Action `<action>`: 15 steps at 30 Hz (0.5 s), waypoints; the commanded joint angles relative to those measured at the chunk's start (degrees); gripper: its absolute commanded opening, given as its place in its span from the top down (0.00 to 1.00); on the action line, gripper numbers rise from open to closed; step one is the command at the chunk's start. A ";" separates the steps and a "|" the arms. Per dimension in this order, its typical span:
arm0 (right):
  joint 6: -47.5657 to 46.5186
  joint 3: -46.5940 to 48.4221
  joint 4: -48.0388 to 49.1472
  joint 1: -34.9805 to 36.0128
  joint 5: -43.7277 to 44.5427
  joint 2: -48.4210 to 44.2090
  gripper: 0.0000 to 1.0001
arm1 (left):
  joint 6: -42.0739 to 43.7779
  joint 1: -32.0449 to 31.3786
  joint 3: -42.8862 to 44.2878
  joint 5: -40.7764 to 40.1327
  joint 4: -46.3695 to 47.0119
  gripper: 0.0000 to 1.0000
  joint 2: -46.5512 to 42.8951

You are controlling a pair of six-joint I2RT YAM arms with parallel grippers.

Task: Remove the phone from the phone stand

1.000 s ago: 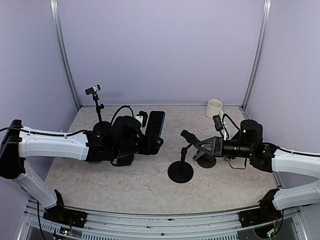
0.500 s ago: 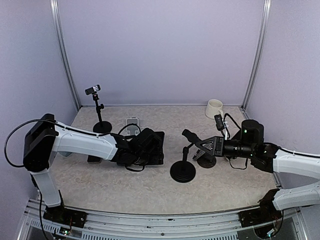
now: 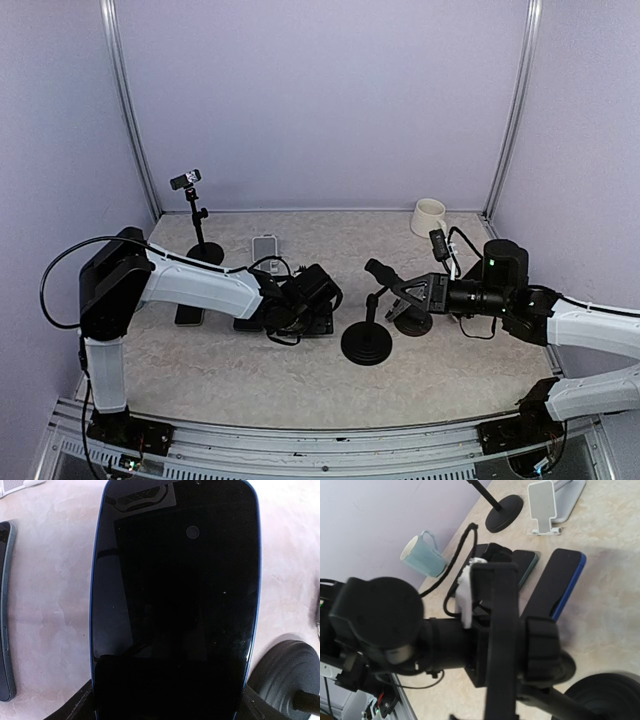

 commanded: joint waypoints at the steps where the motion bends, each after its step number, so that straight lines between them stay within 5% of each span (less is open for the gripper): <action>1: -0.57 0.84 2.82 -0.43 -0.11 -1.29 1.00 | -2.41 -0.36 3.60 -3.92 -2.25 0.70 2.07; 11: -0.67 0.80 2.73 -0.63 -0.37 -1.91 1.00 | -4.71 -2.21 9.44 -6.04 -7.26 0.50 7.17; 15: -0.52 0.74 2.64 -0.64 -0.33 -2.26 1.00 | -5.49 -2.51 10.10 -5.97 -8.10 0.29 7.27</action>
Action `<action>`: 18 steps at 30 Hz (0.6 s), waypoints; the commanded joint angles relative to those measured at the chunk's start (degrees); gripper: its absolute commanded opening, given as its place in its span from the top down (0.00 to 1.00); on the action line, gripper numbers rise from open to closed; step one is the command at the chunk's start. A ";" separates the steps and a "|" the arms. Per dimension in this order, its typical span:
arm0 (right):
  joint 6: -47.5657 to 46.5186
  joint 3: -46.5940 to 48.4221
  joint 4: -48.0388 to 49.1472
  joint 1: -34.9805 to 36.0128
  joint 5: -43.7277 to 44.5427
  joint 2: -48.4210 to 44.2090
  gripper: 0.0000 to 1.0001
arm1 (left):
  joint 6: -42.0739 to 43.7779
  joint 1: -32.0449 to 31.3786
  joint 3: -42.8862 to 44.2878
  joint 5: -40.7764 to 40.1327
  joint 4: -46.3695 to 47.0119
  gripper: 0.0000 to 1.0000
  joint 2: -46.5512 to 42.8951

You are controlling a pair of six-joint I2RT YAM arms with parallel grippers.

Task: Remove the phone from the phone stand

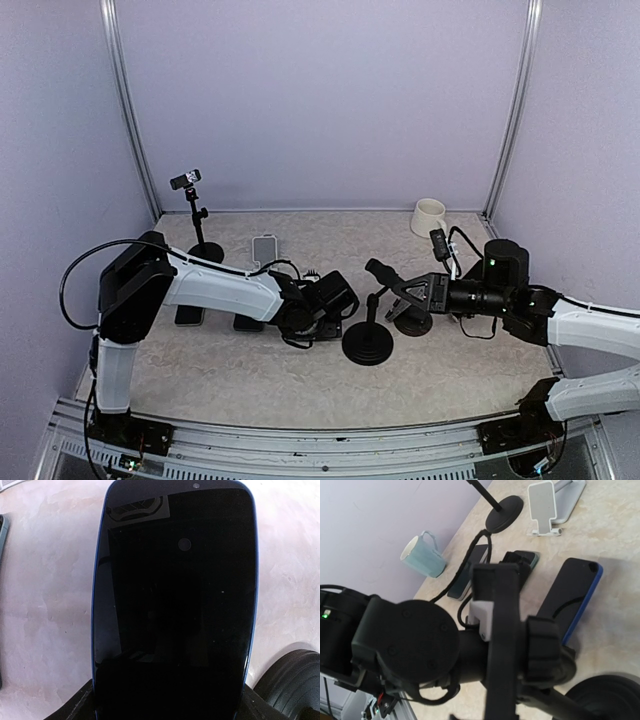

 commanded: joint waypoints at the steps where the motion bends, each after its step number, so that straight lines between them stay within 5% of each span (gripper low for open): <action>1: -0.26 0.74 2.73 -0.35 -0.35 -2.17 1.00 | -1.69 -0.53 1.93 -1.79 -1.38 0.27 0.31; 9: 0.18 1.00 3.78 -0.35 -1.16 -2.32 1.00 | -1.03 -0.39 -0.97 0.38 2.10 0.08 -2.78; 18: 0.69 2.17 6.53 -0.35 -4.04 -2.33 1.00 | 2.88 0.10 -6.39 1.44 8.93 0.01 -10.44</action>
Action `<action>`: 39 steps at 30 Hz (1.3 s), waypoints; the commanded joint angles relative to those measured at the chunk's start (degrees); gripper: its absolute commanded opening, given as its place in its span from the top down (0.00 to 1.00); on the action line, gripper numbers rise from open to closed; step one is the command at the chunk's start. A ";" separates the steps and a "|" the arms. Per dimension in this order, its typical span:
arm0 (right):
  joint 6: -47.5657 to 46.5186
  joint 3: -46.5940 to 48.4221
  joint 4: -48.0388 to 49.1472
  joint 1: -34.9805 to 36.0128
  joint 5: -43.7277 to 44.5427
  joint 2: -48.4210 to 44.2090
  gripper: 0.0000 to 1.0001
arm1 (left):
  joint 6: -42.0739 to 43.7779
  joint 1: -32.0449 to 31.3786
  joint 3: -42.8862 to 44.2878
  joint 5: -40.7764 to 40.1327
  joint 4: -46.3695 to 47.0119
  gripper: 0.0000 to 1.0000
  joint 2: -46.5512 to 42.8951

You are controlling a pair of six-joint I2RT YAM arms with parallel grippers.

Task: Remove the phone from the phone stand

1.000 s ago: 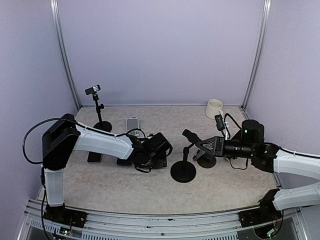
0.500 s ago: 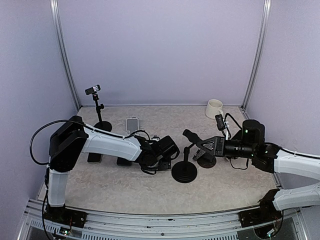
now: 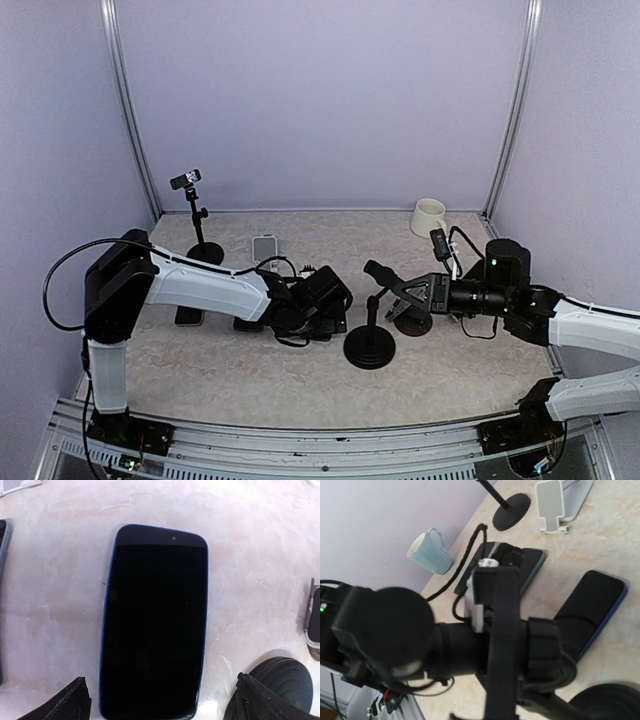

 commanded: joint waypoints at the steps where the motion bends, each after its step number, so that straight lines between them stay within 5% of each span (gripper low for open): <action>1: 0.37 2.50 6.98 -0.29 -2.91 -1.67 1.00 | 3.86 0.43 -4.53 0.41 6.21 0.01 -8.07; 20: -3.63 20.80 9.33 -0.30 -3.47 12.95 1.00 | 17.87 1.08 -32.04 -1.71 35.31 0.01 -37.52; 39: -3.18 46.33 16.77 -6.33 -8.12 44.91 1.00 | 20.27 1.42 -43.19 -4.28 43.78 0.01 -47.28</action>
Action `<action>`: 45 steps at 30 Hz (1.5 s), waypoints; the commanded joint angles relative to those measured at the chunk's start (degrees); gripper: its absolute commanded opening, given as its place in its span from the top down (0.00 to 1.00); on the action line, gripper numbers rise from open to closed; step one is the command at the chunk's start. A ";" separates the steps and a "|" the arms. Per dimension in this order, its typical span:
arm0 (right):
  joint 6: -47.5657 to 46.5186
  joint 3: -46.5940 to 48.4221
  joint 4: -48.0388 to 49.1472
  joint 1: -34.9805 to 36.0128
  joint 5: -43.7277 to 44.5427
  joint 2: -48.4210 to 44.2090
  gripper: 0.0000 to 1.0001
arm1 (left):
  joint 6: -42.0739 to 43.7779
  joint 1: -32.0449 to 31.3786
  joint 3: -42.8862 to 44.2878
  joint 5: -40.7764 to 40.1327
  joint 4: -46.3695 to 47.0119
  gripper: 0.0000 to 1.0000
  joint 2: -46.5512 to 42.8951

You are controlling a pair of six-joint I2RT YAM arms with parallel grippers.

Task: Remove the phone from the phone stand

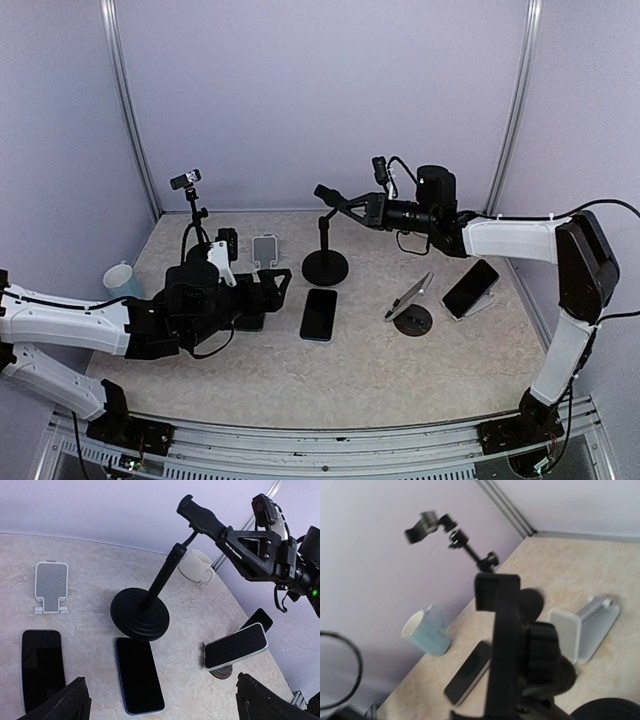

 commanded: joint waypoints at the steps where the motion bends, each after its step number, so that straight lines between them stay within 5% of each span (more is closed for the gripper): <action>1: 0.26 7.05 7.80 -2.23 -2.38 4.35 1.00 | 0.79 0.33 -2.11 -0.82 3.74 0.01 -1.71; 19: -1.70 23.12 5.01 -5.04 -3.88 19.81 1.00 | 0.91 1.25 -4.19 -2.57 2.99 0.01 -3.45; 37: -1.03 23.61 6.96 -5.89 -5.47 24.78 1.00 | -0.11 2.26 -4.98 -1.69 3.24 0.01 -2.50; 40: -0.93 22.75 6.98 -5.89 -5.21 24.50 0.95 | -0.26 2.39 -4.78 -1.65 3.27 0.01 -2.35; 45: -1.28 21.62 6.53 -5.89 -5.29 23.73 0.62 | 0.22 2.40 -4.07 -1.48 3.02 0.01 -1.50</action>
